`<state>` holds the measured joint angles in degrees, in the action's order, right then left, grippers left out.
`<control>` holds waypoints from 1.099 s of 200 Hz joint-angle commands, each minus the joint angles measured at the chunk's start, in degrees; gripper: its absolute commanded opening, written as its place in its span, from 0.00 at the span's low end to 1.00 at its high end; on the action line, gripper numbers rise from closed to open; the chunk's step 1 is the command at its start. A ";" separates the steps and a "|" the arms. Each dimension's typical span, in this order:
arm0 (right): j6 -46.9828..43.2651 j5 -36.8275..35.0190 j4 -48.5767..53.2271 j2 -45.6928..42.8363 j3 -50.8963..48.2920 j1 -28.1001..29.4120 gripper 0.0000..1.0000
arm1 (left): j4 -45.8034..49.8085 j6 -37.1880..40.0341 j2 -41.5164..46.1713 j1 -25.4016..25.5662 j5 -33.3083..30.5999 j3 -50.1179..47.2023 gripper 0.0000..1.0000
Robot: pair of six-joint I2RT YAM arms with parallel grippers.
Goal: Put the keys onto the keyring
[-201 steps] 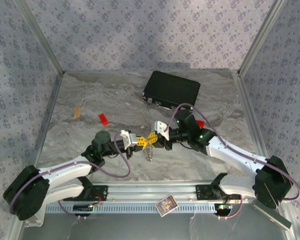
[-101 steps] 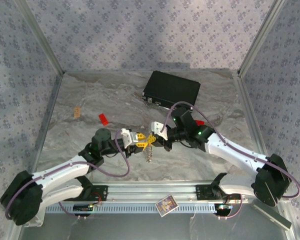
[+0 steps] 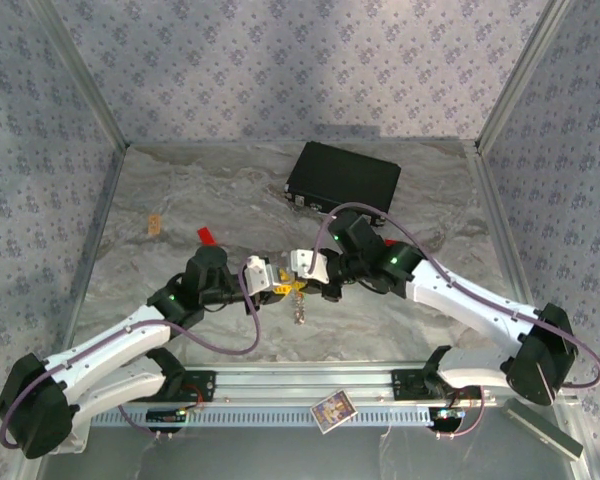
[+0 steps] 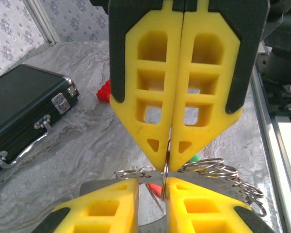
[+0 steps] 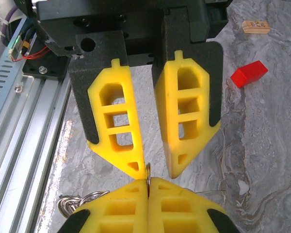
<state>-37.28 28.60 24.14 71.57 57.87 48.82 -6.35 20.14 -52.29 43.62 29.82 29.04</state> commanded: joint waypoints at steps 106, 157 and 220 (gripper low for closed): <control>4.68 5.86 -7.44 -3.26 -3.81 -2.88 0.31 | -11.22 -2.39 -2.67 0.30 3.82 -2.15 0.00; 8.66 5.69 -10.29 -5.56 -9.98 -5.71 0.32 | -21.80 -5.99 -3.78 0.32 3.82 -6.44 0.00; 8.63 4.67 -9.76 -3.63 -9.94 -5.75 0.21 | -21.21 -5.91 -3.52 0.33 3.87 -6.54 0.00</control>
<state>-29.17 32.80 14.52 67.42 47.35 43.24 -23.86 14.90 -56.31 43.64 32.14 22.70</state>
